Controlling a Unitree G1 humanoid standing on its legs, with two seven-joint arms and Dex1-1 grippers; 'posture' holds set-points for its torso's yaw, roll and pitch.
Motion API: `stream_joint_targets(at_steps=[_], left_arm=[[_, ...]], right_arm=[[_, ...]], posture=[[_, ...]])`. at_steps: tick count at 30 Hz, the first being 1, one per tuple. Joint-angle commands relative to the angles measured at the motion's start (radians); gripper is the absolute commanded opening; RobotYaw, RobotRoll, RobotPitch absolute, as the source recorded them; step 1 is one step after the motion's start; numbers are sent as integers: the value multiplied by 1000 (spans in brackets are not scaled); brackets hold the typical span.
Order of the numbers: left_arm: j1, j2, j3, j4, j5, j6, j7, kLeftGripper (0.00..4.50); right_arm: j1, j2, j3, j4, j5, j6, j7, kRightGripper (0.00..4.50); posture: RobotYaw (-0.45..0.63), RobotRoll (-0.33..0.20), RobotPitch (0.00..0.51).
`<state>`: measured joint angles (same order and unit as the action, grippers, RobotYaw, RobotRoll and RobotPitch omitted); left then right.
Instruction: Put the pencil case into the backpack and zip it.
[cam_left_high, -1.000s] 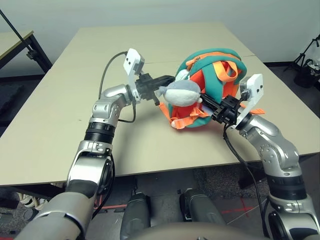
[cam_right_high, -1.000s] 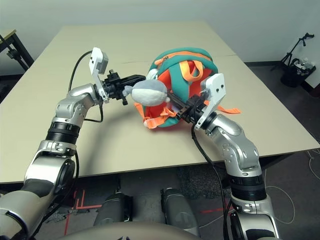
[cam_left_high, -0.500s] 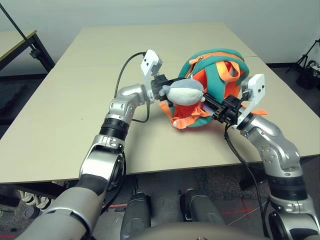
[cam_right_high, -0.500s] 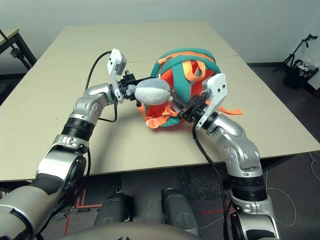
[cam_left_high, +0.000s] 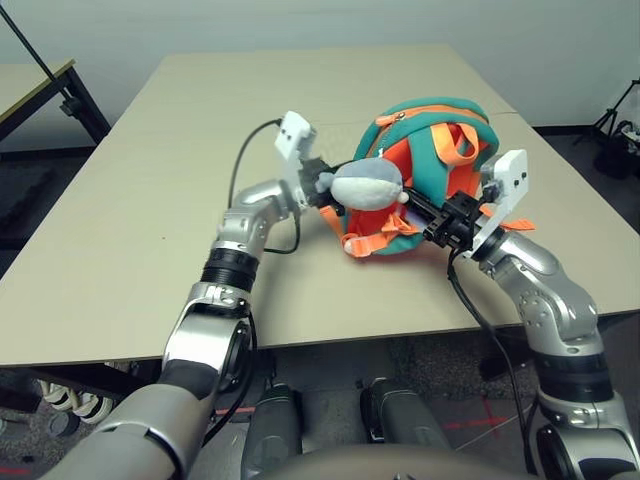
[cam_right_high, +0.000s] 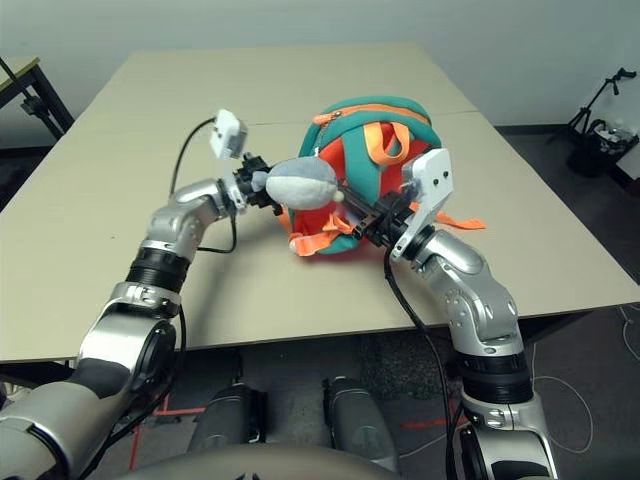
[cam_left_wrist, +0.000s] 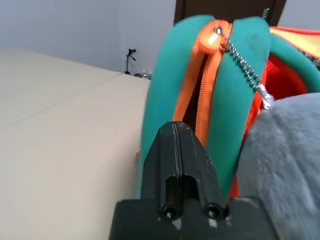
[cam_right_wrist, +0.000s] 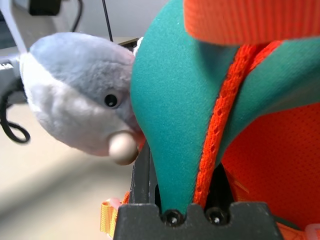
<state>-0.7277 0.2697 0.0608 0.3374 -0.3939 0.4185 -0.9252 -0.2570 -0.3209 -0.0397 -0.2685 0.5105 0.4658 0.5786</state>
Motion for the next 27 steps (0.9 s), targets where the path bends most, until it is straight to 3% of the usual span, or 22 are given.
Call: stream_joint_targets(at_steps=[1,6,14,22,27], left_arm=[[45,53,18,-113,-42,96,12,0],[65,126,77,-266,-144,213,18,1323],[42,209,126,-445,-325,384,11,4429],[49,239,39,-511,-376,430,-42,4500],[60,254,-70,-461,-294,372,-95,4500]], right_arm=[[-11,7,35,6,3,3,24,126],[-21,6,43,21,3,3,36,126],[-31,7,54,38,-2,-5,43,126],[-31,7,61,44,-8,-14,47,126],[-28,11,62,44,-11,-17,47,126]], posture=[[-157,0,10],[-137,0,13],[-131,0,11],[-137,0,5],[-139,0,4]])
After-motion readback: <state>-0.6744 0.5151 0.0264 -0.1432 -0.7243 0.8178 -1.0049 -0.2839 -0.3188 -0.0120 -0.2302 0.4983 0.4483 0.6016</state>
